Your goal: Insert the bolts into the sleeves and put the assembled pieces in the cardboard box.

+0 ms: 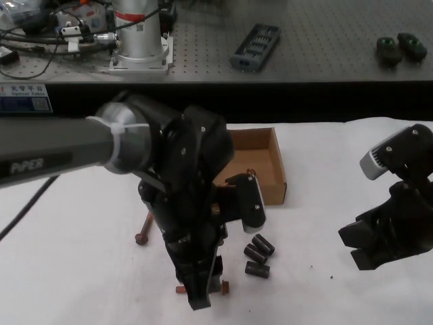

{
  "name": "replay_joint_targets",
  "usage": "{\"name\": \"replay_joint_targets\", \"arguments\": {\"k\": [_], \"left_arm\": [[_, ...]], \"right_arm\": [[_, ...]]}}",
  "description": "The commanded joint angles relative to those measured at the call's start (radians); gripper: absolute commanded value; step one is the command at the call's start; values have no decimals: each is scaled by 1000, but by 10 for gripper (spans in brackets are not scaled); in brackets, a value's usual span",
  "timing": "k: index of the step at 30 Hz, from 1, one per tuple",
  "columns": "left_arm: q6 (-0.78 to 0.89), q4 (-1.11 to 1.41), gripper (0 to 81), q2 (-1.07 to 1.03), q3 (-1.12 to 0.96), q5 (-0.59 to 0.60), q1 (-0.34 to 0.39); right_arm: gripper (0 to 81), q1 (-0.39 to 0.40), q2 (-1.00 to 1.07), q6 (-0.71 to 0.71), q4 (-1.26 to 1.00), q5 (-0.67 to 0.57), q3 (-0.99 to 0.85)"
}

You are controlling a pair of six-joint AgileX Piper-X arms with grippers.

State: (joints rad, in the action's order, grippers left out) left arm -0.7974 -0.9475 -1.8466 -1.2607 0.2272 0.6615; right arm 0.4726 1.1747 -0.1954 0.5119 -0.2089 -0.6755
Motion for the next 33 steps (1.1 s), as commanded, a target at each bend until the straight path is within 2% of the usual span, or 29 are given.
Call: {"name": "replay_joint_targets", "arguments": {"k": [1, 11, 33], "left_arm": [[-13, -3, 315, -2, -3, -7, 3], [-70, 11, 315, -14, -3, -14, 3], [-61, 22, 315, -68, -3, -4, 3]], "right_arm": [[265, -7, -13, 5, -9, -13, -4], [265, -7, -13, 9, -9, -19, -4], [265, -7, -13, 17, -9, -19, -4]]}}
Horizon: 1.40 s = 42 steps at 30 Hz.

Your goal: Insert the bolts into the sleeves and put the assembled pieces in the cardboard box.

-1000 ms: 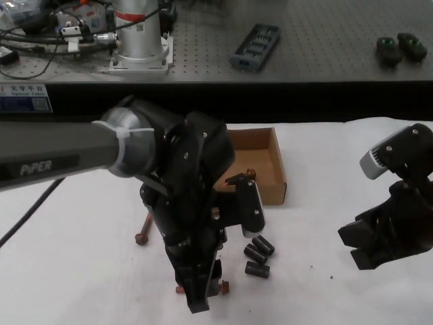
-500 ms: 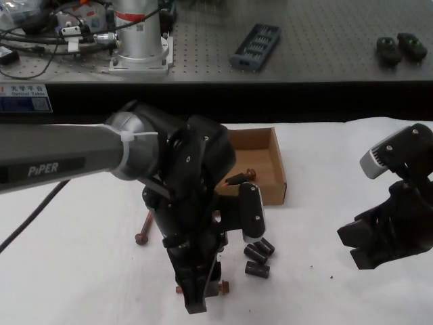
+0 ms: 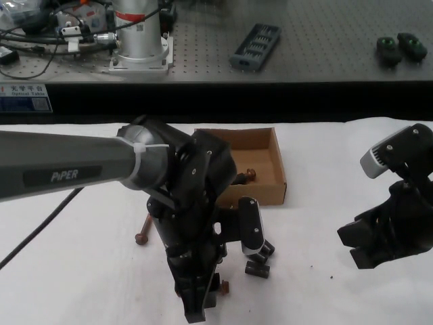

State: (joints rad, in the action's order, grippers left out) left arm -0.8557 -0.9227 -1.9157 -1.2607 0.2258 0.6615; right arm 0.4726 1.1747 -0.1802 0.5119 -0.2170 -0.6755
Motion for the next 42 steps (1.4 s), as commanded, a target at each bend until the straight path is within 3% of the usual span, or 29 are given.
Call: {"name": "replay_joint_targets", "arguments": {"k": [1, 12, 22, 28, 36, 42], "left_arm": [[-2, -1, 315, 1, -3, 6, 3], [24, -1, 313, -51, -3, -47, 3], [49, 9, 56, -51, -3, -126, 3], [79, 9, 2, -51, -3, -144, 3], [293, 55, 2, -27, -3, 79, -40], [473, 208, 2, 90, 20, 216, -95]], "right_arm": [[265, -7, -13, 2, -9, -11, -4], [265, -7, -13, 2, -9, -11, -4], [265, -7, -13, 2, -9, -11, -4], [265, -7, -13, 2, -9, -11, -4], [265, -2, -13, 7, 4, -9, -4], [265, 52, 15, 0, 6, -9, -4]]}}
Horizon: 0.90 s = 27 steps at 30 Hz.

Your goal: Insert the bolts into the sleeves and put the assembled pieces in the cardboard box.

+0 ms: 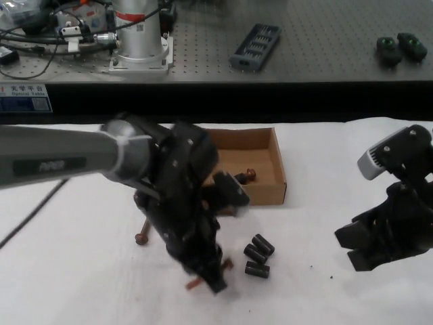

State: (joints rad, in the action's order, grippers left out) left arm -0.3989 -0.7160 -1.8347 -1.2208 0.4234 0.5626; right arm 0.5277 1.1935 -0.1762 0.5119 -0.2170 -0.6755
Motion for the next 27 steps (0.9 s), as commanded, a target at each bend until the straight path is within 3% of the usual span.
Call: {"name": "replay_joint_targets", "arguments": {"k": [1, 14, 22, 27], "left_arm": [[50, 39, 2, 40, 1, 35, -6], [378, 499, 2, 439, 444, 29, -86], [431, 572, 2, 499, 471, -55, -85], [454, 600, 2, 516, 471, -109, -100]], "right_arm": [[265, 7, 10, -4, 6, -9, -7], [265, 118, 325, -176, 182, -17, -229], [265, 171, 522, -335, 341, 55, -417], [265, 190, 594, -364, 359, 92, -482]]}}
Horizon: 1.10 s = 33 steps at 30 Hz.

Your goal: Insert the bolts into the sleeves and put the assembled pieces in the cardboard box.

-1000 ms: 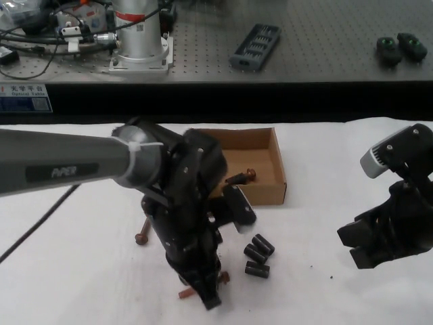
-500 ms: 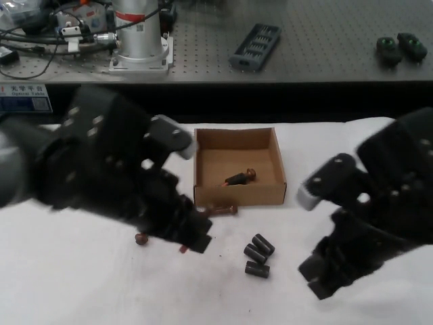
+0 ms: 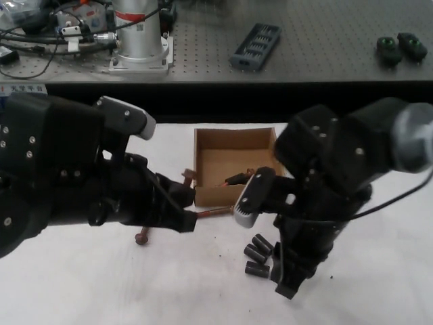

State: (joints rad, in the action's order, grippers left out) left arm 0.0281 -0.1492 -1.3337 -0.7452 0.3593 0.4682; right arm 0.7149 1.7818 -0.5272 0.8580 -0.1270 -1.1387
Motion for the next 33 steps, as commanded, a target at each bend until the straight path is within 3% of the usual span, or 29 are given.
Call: {"name": "replay_joint_targets", "arguments": {"k": [1, 8, 20, 33], "left_arm": [[32, 33, 2, 19, -5, -67, -12], [43, 33, 2, 53, -5, -87, -88], [41, 18, 2, 107, 3, -33, -310], [41, 17, 2, 107, 3, -32, -332]], "right_arm": [[265, 5, 15, -29, 13, 2, -28], [265, 9, 63, -73, 20, 2, -86], [265, 14, 105, -81, 24, -2, -125], [265, 59, 176, -78, 54, 6, -167]]}}
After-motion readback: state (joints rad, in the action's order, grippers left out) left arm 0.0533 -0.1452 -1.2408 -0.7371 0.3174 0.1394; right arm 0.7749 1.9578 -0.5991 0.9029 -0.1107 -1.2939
